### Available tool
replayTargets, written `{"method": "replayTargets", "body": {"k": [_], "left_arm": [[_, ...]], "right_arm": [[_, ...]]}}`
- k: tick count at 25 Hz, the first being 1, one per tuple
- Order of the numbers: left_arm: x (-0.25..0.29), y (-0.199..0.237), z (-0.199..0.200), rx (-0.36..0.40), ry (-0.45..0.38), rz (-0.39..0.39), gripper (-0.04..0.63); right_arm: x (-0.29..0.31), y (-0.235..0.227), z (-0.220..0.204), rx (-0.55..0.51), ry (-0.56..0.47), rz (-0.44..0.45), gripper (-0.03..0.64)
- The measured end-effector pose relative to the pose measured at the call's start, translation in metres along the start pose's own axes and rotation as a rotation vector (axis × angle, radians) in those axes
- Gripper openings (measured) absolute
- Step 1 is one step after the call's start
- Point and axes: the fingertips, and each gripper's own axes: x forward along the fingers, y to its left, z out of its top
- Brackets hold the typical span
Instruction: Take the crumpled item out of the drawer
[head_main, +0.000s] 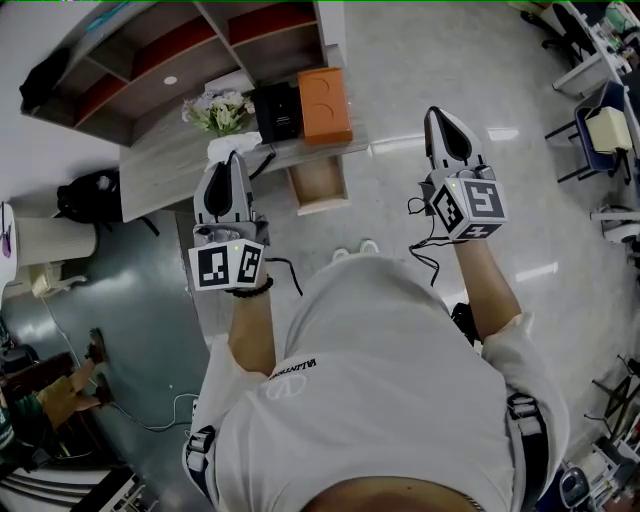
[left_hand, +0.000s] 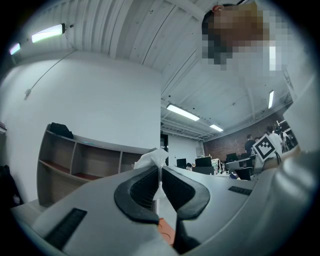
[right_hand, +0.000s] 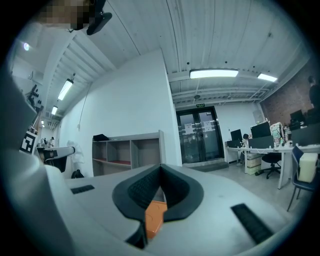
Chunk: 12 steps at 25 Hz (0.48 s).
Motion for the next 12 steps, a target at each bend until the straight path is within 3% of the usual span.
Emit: {"method": "replayTargets", "body": {"k": [12], "left_arm": [[0.0007, 0.0007, -0.0052, -0.014, 0.011, 0.009, 0.021]], "right_arm": [[0.0034, -0.0003, -0.0041, 0.008, 0.013, 0.006, 0.0]]}}
